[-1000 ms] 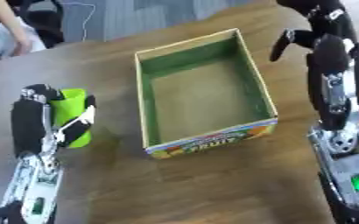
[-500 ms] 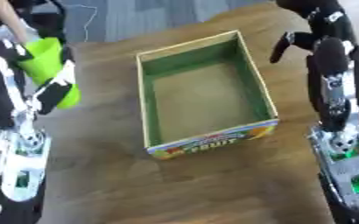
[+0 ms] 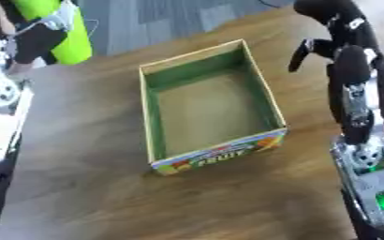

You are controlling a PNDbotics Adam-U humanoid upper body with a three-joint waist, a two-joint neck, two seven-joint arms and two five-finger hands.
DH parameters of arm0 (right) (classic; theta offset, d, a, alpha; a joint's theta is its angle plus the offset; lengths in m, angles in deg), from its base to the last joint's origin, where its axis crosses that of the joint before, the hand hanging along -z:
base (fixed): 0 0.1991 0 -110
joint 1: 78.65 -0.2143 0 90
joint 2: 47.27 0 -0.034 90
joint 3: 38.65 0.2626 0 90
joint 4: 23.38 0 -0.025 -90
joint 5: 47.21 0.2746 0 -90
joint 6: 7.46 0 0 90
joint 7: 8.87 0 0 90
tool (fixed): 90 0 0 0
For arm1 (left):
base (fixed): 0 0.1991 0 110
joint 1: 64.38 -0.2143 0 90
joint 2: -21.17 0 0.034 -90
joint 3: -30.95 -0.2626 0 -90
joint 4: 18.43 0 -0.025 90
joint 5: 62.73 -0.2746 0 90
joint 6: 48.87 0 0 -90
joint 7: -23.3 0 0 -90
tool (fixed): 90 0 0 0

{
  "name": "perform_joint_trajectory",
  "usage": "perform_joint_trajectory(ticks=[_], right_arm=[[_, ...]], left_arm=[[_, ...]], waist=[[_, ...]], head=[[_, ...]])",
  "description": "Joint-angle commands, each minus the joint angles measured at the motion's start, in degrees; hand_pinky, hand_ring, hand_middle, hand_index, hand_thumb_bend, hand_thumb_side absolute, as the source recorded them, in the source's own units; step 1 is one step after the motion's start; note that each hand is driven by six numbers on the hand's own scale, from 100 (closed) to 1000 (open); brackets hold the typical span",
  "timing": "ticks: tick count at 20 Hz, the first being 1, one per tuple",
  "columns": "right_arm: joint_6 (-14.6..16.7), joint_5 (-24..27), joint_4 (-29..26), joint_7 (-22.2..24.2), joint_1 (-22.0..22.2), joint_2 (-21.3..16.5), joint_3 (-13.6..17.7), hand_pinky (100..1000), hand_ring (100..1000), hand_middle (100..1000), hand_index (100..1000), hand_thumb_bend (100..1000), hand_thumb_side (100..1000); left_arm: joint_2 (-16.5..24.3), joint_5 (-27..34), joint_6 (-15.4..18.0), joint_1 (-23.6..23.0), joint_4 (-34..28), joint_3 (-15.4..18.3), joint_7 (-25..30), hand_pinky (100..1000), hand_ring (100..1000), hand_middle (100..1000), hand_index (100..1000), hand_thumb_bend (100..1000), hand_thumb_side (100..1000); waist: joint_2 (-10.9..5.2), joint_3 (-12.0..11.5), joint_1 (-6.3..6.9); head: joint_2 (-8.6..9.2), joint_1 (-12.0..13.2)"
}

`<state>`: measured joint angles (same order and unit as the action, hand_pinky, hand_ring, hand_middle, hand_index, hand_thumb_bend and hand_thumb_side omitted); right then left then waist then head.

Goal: Pick up objects on the table and place them in the box.

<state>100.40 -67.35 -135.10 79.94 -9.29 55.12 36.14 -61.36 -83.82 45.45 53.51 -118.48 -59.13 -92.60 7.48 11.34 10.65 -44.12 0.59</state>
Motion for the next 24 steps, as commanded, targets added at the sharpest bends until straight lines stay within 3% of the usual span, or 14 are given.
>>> perform_joint_trajectory(ticks=[1, 8, 9, 11, 14, 15, 16, 17, 18, 19, 22, 23, 24], right_arm=[[0.11, 0.32, -0.56, 0.48, -0.29, 0.31, -0.43, 340, 844, 798, 947, 379, 1000], [0.28, 0.69, -0.65, 1.05, -1.02, 0.45, -0.83, 343, 843, 799, 945, 373, 1000], [0.28, 0.72, -0.65, 1.09, -1.11, 0.47, -0.84, 343, 843, 799, 945, 362, 1000], [0.29, 0.76, -0.69, 1.14, -1.25, 0.48, -0.83, 343, 843, 799, 946, 372, 1000], [0.30, 0.79, -0.71, 1.17, -1.32, 0.50, -0.81, 343, 844, 799, 947, 370, 1000], [0.31, 0.79, -0.70, 1.20, -1.32, 0.52, -0.82, 343, 844, 799, 948, 369, 1000], [0.32, 0.80, -0.70, 1.23, -1.31, 0.53, -0.83, 343, 844, 799, 948, 370, 1000], [0.32, 0.80, -0.69, 1.25, -1.30, 0.53, -0.83, 343, 844, 799, 948, 369, 1000], [0.33, 0.79, -0.69, 1.26, -1.28, 0.52, -0.82, 343, 844, 799, 949, 369, 1000], [0.32, 0.79, -0.68, 1.25, -1.25, 0.51, -0.79, 343, 844, 799, 949, 369, 1000], [0.32, 0.78, -0.65, 1.26, -1.15, 0.48, -0.76, 342, 845, 800, 950, 372, 1000], [0.32, 0.78, -0.64, 1.27, -1.13, 0.46, -0.75, 342, 845, 799, 950, 371, 1000], [0.32, 0.77, -0.64, 1.27, -1.12, 0.45, -0.73, 341, 845, 800, 951, 372, 1000]], left_arm=[[2.20, 2.13, 0.50, 2.03, 1.02, -1.00, 1.79, 100, 100, 156, 199, 100, 107], [-1.55, 4.37, 0.93, 4.09, 3.65, -2.01, 2.56, 100, 106, 181, 225, 100, 169], [-2.19, 4.31, 1.00, 4.28, 3.98, -2.09, 2.59, 100, 112, 190, 237, 100, 100], [-3.28, 3.82, 1.27, 4.46, 4.68, -2.47, 2.97, 100, 117, 198, 245, 100, 148], [-4.54, 2.40, 1.96, 4.05, 6.05, -3.86, 5.13, 100, 206, 280, 328, 100, 100], [-4.97, 2.70, 1.95, 3.89, 6.78, -4.37, 6.32, 100, 214, 289, 337, 100, 125], [-5.43, 3.77, 1.77, 3.73, 7.61, -4.72, 7.37, 100, 231, 317, 364, 100, 220], [-5.69, 5.04, 1.60, 3.67, 8.28, -4.88, 8.14, 100, 227, 310, 357, 100, 197], [-5.83, 6.14, 1.40, 3.52, 8.89, -4.90, 8.73, 100, 250, 359, 405, 100, 308], [-5.89, 6.97, 1.25, 3.41, 9.41, -4.85, 9.25, 100, 249, 356, 403, 100, 302], [-5.97, 7.76, 1.16, 2.99, 10.38, -4.79, 10.87, 100, 295, 417, 458, 100, 422], [-5.96, 7.49, 1.20, 2.84, 10.62, -4.78, 11.64, 100, 285, 405, 447, 100, 393], [-5.95, 7.17, 1.27, 2.73, 10.80, -4.73, 12.33, 100, 400, 501, 556, 248, 627]], waist=[[-1.19, 0.32, -0.09], [-1.45, 3.76, 0.65], [-1.42, 4.14, 0.71], [-1.36, 4.75, 0.85], [-1.26, 5.32, 1.15], [-1.25, 5.42, 1.22], [-1.24, 5.51, 1.30], [-1.24, 5.57, 1.36], [-1.25, 5.62, 1.42], [-1.26, 5.65, 1.47], [-1.23, 5.52, 1.58], [-1.20, 5.45, 1.59], [-1.17, 5.39, 1.59]], head=[[0.00, 0.42], [0.00, 0.18], [0.00, 0.17], [0.00, 0.23], [0.00, 0.19], [0.00, 0.16], [0.00, 0.09], [0.00, 0.02], [0.00, -0.12], [0.00, -0.23], [0.00, -0.41], [0.00, -0.44], [0.00, -0.45]])
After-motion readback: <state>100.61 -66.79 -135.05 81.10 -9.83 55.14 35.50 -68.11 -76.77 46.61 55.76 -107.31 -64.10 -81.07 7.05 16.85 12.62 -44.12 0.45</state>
